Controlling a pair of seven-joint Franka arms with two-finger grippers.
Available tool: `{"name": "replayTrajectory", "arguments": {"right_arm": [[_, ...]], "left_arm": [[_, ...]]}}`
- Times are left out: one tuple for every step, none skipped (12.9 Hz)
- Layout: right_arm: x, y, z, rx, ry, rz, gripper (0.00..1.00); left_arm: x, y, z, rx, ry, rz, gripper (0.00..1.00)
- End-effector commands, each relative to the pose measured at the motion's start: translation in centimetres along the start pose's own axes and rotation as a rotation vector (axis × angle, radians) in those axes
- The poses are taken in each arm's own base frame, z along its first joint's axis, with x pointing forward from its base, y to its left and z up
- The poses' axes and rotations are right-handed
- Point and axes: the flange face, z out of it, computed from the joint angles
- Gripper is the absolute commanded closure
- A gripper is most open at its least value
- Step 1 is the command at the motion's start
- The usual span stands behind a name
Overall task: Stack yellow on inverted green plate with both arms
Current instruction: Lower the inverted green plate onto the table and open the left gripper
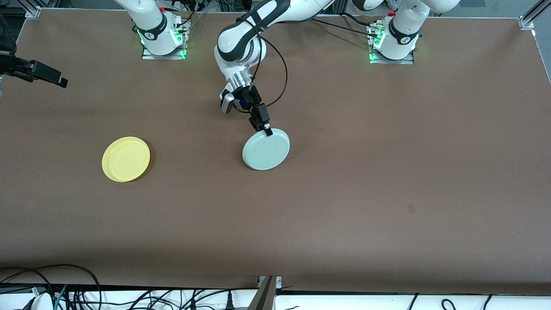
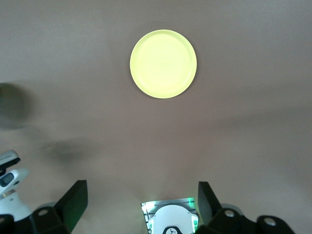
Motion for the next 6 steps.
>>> {"name": "replayTrajectory", "arguments": {"right_arm": [[-0.4,0.1,-0.6,-0.004,-0.002,0.003,0.00],[-0.4,0.1,-0.6,-0.004,0.000,0.003,0.00],[-0.4,0.1,-0.6,-0.004,-0.002,0.003,0.00],[-0.4,0.1,-0.6,-0.004,-0.002,0.001,0.00],[-0.4,0.1,-0.6,-0.004,-0.002,0.001,0.00],[-0.4,0.1,-0.6,-0.004,-0.002,0.001,0.00]], "left_arm": [[-0.1,2.1,-3.4,-0.073,0.072,-0.074,0.00],[-0.1,2.8,-4.2,-0.127,0.101,-0.081,0.00],[0.2,3.2,-4.5,-0.174,0.124,-0.107,0.00],[0.6,3.4,-4.6,-0.230,0.141,-0.166,0.00],[1.0,3.4,-3.6,-0.281,0.143,-0.236,0.00],[1.4,3.4,-3.2,-0.337,0.139,-0.298,0.00]]}}
